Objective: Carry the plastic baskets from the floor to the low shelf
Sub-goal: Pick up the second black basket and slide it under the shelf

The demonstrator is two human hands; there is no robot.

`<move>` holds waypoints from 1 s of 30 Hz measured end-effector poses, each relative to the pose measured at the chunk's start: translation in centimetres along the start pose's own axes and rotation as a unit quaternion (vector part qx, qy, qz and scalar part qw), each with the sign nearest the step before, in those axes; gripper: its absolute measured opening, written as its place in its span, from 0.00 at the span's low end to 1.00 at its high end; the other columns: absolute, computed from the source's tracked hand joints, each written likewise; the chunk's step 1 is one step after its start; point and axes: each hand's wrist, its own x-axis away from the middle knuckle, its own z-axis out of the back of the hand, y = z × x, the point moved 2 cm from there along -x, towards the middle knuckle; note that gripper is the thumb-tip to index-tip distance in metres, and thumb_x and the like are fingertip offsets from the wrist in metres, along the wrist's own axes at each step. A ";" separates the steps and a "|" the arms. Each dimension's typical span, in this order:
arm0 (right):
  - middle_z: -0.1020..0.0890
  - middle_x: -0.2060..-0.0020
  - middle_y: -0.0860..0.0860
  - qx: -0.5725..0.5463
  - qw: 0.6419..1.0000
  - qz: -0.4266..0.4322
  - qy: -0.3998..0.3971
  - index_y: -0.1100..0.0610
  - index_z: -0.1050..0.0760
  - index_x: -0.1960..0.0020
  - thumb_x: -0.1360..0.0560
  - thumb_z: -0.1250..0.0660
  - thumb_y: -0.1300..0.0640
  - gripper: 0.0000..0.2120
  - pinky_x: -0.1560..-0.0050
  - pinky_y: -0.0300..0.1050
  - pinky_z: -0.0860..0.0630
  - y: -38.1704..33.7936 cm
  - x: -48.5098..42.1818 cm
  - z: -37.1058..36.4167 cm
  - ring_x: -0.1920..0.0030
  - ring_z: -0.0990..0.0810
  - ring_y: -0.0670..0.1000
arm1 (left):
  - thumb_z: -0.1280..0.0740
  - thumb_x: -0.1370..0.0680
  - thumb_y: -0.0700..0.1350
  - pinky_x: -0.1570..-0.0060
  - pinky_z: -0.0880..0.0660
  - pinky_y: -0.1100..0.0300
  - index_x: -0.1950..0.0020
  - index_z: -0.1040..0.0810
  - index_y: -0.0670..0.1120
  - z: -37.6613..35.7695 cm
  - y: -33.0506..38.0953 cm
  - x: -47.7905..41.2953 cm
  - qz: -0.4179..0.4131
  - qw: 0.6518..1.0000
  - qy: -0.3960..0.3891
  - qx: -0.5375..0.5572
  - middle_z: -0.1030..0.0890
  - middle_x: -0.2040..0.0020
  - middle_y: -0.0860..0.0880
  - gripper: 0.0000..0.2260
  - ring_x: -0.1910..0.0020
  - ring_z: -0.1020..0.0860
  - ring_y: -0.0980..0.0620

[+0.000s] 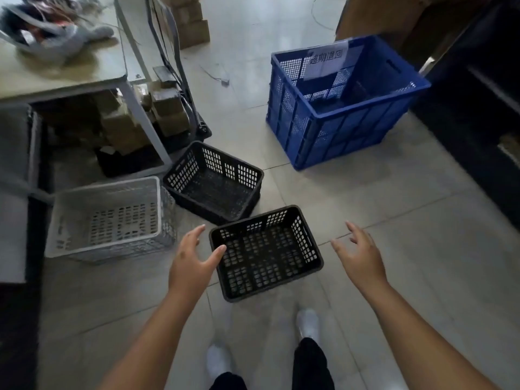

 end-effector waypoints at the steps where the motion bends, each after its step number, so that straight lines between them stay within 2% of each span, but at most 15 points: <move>1: 0.27 0.33 0.54 0.006 1.000 -0.006 -0.013 0.52 0.32 0.29 0.26 0.32 0.44 0.29 0.40 0.48 0.29 1.7 -1.8 -1.5 0.37 0.25 0.53 | 0.27 0.25 0.56 0.41 0.25 0.50 0.27 0.29 0.51 -2.0 -1.2 -0.9 0.020 1.000 0.002 0.002 0.26 0.31 0.50 0.29 0.35 0.25 0.49; 9: 0.27 0.33 0.53 0.022 0.997 -0.024 -0.073 0.52 0.32 0.28 0.26 0.33 0.44 0.29 0.42 0.48 0.29 16.0 -14.2 -15.2 0.39 0.25 0.52 | 0.28 0.24 0.55 0.42 0.26 0.51 0.26 0.30 0.49 -16.7 -14.1 -8.1 0.164 0.984 0.069 0.024 0.25 0.30 0.50 0.29 0.36 0.24 0.49; 14: 0.29 0.31 0.52 0.050 0.992 -0.019 -0.118 0.52 0.35 0.27 0.25 0.34 0.44 0.30 0.39 0.56 0.28 23.6 -19.6 -24.7 0.35 0.27 0.54 | 0.27 0.25 0.54 0.42 0.26 0.49 0.23 0.36 0.51 -24.3 -24.0 -11.1 0.246 0.963 0.108 0.025 0.26 0.29 0.48 0.33 0.38 0.25 0.49; 18: 0.31 0.30 0.53 0.064 0.991 -0.024 -0.113 0.50 0.37 0.26 0.25 0.35 0.42 0.31 0.39 0.54 0.28 28.7 -23.1 -30.1 0.35 0.28 0.55 | 0.27 0.26 0.55 0.41 0.25 0.45 0.21 0.39 0.52 -28.9 -30.1 -12.9 0.269 0.956 0.112 0.008 0.27 0.28 0.47 0.37 0.38 0.25 0.47; 22: 0.33 0.29 0.55 0.053 0.991 -0.037 -0.116 0.48 0.43 0.24 0.25 0.35 0.43 0.34 0.38 0.55 0.29 33.0 -25.7 -35.2 0.33 0.30 0.57 | 0.27 0.26 0.57 0.42 0.24 0.40 0.22 0.37 0.51 -32.6 -35.2 -14.3 0.285 0.950 0.124 -0.040 0.25 0.31 0.45 0.36 0.38 0.23 0.43; 24: 0.31 0.30 0.56 0.049 0.989 -0.035 -0.135 0.48 0.46 0.23 0.25 0.33 0.46 0.36 0.38 0.53 0.31 33.9 -26.3 -37.0 0.33 0.30 0.58 | 0.28 0.27 0.59 0.37 0.27 0.40 0.23 0.35 0.50 -33.1 -36.7 -14.8 0.286 0.941 0.150 -0.104 0.26 0.31 0.43 0.35 0.36 0.25 0.40; 26: 0.27 0.33 0.57 0.048 0.986 -0.029 -0.155 0.49 0.48 0.22 0.24 0.33 0.50 0.36 0.41 0.51 0.30 34.4 -26.6 -38.1 0.36 0.27 0.60 | 0.27 0.27 0.59 0.37 0.29 0.41 0.24 0.36 0.50 -33.2 -38.2 -15.2 0.305 0.931 0.161 -0.119 0.28 0.30 0.41 0.36 0.34 0.27 0.38; 28: 0.24 0.35 0.57 0.057 0.988 -0.021 -0.142 0.49 0.47 0.23 0.22 0.36 0.56 0.32 0.44 0.51 0.29 34.5 -26.9 -38.7 0.39 0.25 0.61 | 0.27 0.27 0.58 0.42 0.25 0.43 0.27 0.33 0.49 -33.7 -39.2 -15.6 0.350 0.925 0.129 -0.071 0.23 0.34 0.43 0.32 0.40 0.22 0.40; 30: 0.23 0.38 0.57 0.046 0.992 -0.017 -0.118 0.49 0.42 0.25 0.22 0.40 0.63 0.28 0.46 0.50 0.29 34.4 -27.1 -38.8 0.41 0.24 0.61 | 0.27 0.25 0.53 0.50 0.22 0.46 0.38 0.27 0.48 -34.4 -39.5 -15.7 0.374 0.922 0.100 -0.025 0.18 0.44 0.45 0.20 0.52 0.18 0.42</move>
